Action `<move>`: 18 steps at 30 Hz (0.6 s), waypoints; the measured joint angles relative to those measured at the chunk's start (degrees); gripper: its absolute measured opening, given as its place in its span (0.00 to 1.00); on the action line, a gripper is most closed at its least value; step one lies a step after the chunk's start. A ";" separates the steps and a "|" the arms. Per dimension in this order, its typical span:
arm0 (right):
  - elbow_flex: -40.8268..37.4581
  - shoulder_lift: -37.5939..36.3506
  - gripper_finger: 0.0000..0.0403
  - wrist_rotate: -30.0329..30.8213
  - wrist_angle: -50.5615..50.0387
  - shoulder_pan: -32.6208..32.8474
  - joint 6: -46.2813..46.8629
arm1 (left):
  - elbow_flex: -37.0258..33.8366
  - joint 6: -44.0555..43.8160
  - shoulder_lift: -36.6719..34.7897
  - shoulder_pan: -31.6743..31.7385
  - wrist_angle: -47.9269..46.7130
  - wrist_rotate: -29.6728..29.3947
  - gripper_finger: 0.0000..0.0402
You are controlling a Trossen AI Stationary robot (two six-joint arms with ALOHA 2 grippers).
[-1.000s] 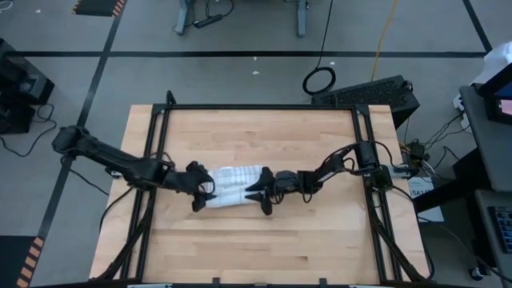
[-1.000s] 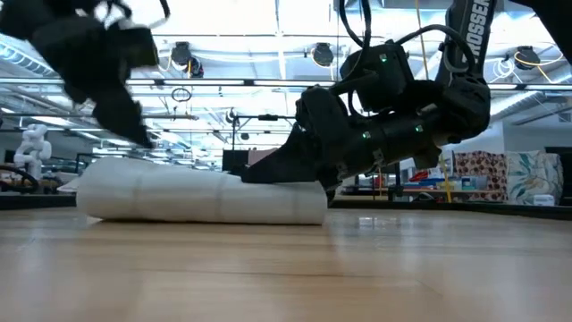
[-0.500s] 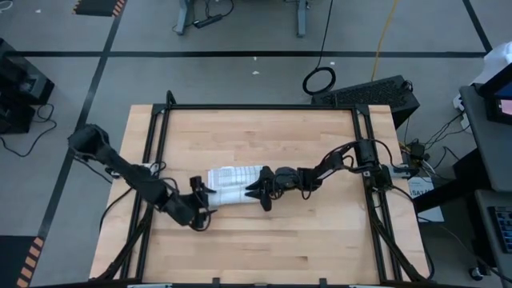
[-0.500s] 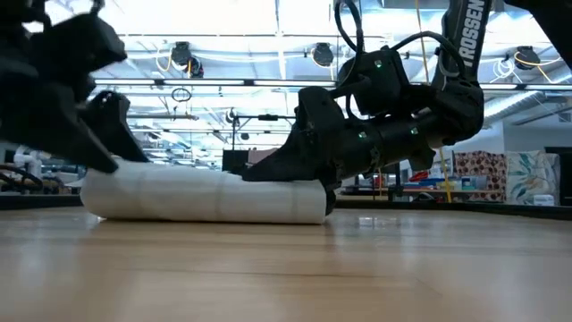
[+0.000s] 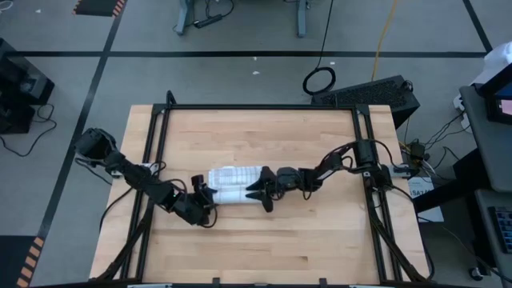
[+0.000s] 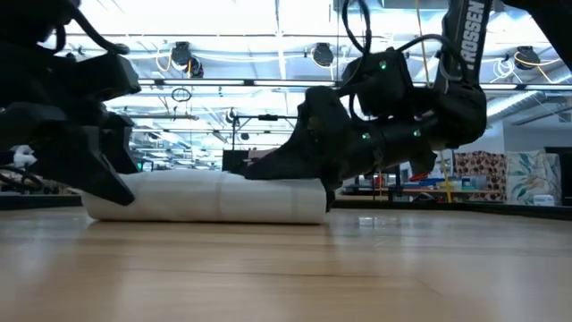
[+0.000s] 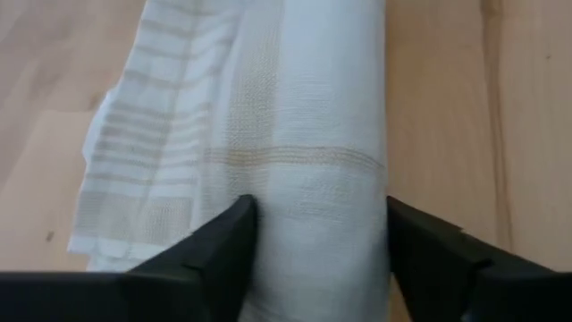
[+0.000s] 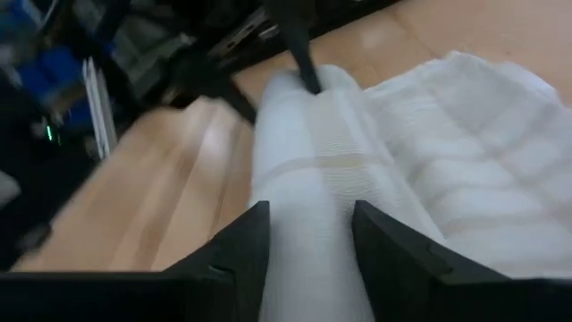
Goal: Roll towel
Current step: Roll the white towel
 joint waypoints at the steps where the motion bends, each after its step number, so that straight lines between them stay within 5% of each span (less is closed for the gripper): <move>1: 0.00 -0.70 0.38 -0.04 -0.27 0.29 -2.36 | 0.02 0.19 -0.02 0.46 0.09 0.80 0.55; 9: -0.04 -13.33 0.57 5.37 -18.64 4.81 -22.17 | 0.15 0.30 -0.41 3.21 0.48 6.27 0.33; 13: -0.02 -15.11 0.66 14.01 -24.50 11.01 -30.07 | 0.14 0.96 -2.18 4.92 0.59 11.48 0.32; 18: 0.03 -12.60 0.73 25.92 -20.43 17.06 -35.64 | 0.04 2.62 -5.80 8.68 0.41 23.46 0.31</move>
